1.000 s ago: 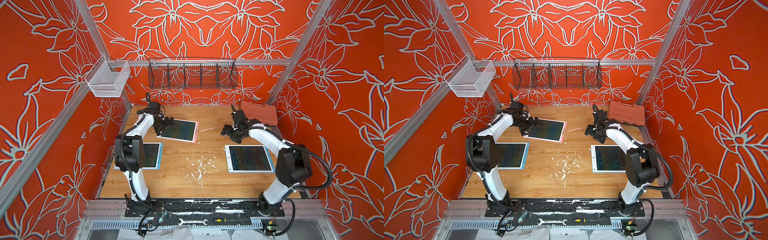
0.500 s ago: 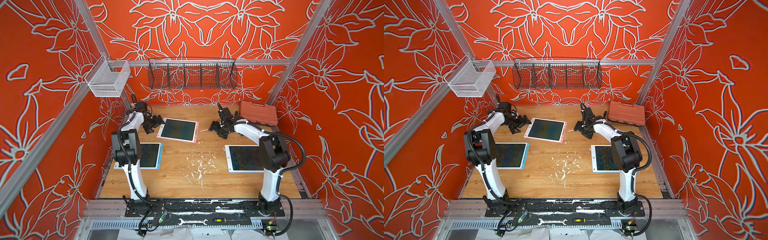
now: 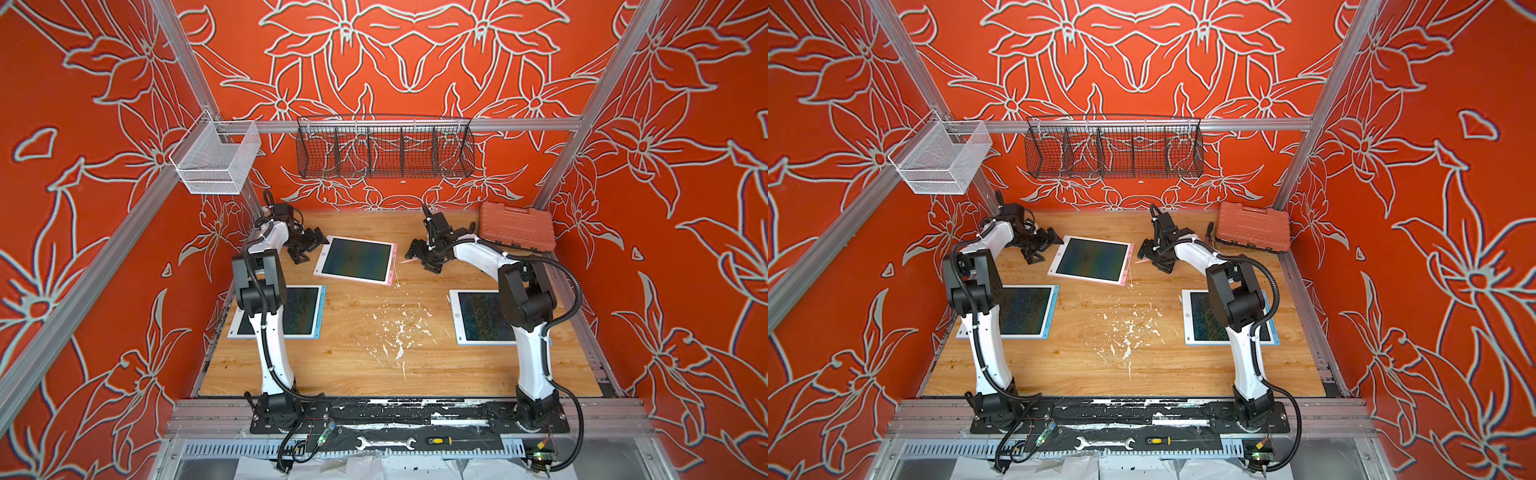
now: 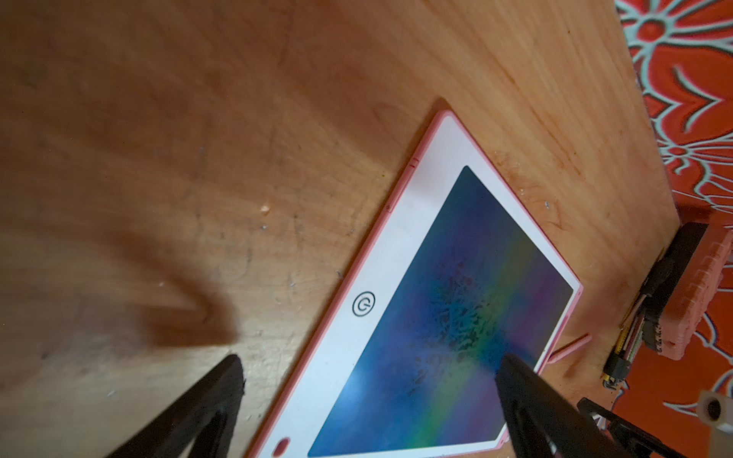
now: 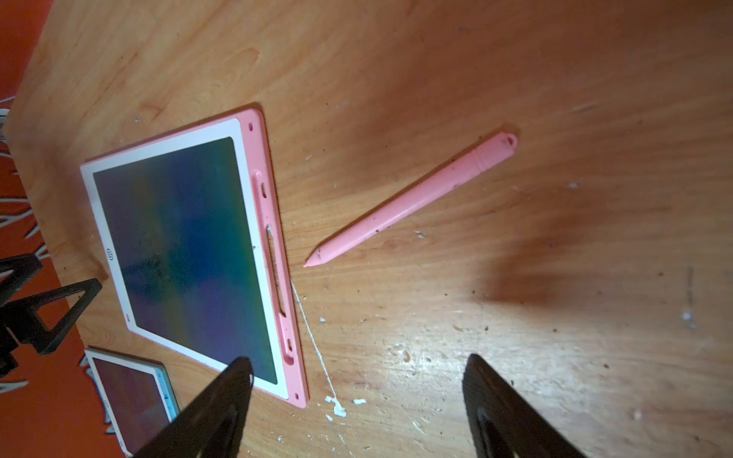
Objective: Place the stylus back onto the writing tablet
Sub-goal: Move the writing tablet to the center of the board.
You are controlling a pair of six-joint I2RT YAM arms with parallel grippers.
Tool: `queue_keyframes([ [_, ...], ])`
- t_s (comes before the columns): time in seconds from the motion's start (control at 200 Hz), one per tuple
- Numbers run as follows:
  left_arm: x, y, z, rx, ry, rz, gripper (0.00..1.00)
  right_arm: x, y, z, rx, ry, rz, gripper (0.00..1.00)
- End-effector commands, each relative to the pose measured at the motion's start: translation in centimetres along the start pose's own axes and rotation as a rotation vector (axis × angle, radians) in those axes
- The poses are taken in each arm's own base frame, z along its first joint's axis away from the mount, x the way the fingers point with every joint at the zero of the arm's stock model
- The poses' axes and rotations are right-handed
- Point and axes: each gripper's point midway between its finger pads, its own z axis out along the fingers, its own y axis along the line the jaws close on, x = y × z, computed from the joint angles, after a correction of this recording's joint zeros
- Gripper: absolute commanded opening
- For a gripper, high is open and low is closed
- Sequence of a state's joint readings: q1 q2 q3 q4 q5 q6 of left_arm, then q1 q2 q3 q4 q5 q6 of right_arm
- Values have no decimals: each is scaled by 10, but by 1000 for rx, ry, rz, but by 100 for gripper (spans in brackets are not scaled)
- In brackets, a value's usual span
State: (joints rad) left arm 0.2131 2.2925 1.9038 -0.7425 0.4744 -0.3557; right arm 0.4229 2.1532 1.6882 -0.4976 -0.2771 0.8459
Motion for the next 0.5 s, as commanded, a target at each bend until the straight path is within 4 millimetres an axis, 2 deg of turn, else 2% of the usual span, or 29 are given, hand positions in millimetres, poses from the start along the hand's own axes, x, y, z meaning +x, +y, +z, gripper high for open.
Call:
queue_keyframes([
  [0.0, 5, -1, 7, 20, 43, -3, 97, 6, 1, 11, 8, 36, 1, 85],
  [0.495, 26, -13, 25, 23, 108, 26, 97, 13, -5, 39, 19, 95, 4, 83],
])
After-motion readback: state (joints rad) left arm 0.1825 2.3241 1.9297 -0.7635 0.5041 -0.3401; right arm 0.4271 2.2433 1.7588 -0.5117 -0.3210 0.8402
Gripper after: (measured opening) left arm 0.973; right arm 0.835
